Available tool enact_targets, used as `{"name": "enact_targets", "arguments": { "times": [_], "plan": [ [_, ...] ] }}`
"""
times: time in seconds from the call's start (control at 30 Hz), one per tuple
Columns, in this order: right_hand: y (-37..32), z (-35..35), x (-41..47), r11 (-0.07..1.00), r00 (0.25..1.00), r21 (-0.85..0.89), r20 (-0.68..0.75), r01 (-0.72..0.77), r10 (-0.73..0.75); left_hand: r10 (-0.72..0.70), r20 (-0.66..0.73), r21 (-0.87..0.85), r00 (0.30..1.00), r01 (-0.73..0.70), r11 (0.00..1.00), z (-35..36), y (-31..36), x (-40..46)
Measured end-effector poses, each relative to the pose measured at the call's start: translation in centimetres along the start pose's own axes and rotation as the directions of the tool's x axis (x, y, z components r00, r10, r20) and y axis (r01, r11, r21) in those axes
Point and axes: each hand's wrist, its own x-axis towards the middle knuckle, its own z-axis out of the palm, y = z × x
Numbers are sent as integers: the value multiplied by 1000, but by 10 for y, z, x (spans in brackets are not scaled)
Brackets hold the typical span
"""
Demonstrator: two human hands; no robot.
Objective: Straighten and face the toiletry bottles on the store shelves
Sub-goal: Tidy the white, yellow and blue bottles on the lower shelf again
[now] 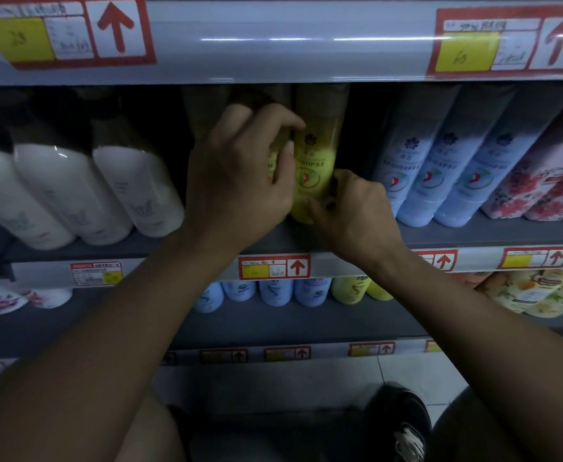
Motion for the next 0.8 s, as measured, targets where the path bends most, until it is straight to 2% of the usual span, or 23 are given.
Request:
{"name": "enact_targets", "arguments": {
  "times": [0.1, 0.2, 0.37, 0.5, 0.6, 0.8],
  "plan": [
    [8, -7, -7, 999, 999, -40, 31, 34, -33, 15, 81, -166, 997, -1, 986, 6, 16, -5],
    [12, -23, -18, 996, 992, -49, 100, 80, -75, 25, 173, -259, 985, 21, 966, 16, 34, -7],
    [13, -55, -33, 979, 980, -135, 152, 152, -131, -124, 348, -297, 929, 235, 925, 47, 60, -15],
    [28, -73, -35, 991, 998, -131, 48, 41, -35, -208, 423, -349, 882, 371, 861, 67, 75, -23],
    [51, -81, -37, 992, 998, -106, 12, -68, 70, -236, 430, -345, 871, 401, 849, 73, 86, -21],
    [64, -100, -21, 993, 993, -117, -120, -31, 16, -346, 374, -279, 860, 461, 843, 92, 103, -23]
  ]
}}
